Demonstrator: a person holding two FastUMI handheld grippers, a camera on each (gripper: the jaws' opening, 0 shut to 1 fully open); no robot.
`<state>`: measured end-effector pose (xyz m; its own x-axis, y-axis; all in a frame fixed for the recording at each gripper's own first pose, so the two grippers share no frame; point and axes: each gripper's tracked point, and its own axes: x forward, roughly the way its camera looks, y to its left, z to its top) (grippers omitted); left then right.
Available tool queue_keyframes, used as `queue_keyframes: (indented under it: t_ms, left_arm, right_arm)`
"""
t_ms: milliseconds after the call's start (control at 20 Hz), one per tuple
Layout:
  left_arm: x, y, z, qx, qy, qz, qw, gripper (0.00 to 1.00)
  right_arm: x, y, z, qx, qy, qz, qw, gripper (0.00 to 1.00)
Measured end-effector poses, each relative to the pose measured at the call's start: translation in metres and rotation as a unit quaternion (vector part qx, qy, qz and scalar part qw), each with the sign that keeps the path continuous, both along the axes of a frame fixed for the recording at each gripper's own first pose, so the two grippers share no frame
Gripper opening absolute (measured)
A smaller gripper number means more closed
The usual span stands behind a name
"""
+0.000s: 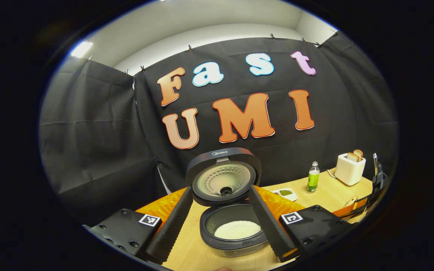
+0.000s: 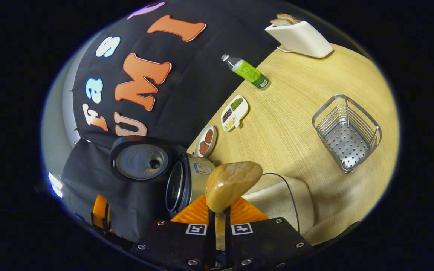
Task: Close the left gripper, press the button to open the rice cooker; take a wooden spoon from the chopstick holder with the right hand, scoop a spoonful of rice and pour it into the rice cooker, then put the wooden spoon back into the chopstick holder.
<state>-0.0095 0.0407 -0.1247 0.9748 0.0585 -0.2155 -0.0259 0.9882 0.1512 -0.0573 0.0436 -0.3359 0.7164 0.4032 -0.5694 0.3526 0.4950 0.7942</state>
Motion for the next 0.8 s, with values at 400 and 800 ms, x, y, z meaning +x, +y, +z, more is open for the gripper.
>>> queue_keyframes:
  t_ms: [400, 800]
  left_arm:
    - [-0.01, 0.008, 0.009, -0.011, -0.018, 0.024, 0.999, 0.94]
    - [-0.035, 0.024, 0.028, -0.016, -0.052, 0.045, 0.998, 0.99]
  right_arm:
    - [0.015, -0.013, 0.044, 0.112, -0.015, -0.033, 0.993, 0.09]
    - [0.053, 0.009, 0.106, 0.171, -0.048, -0.021, 0.984, 0.09]
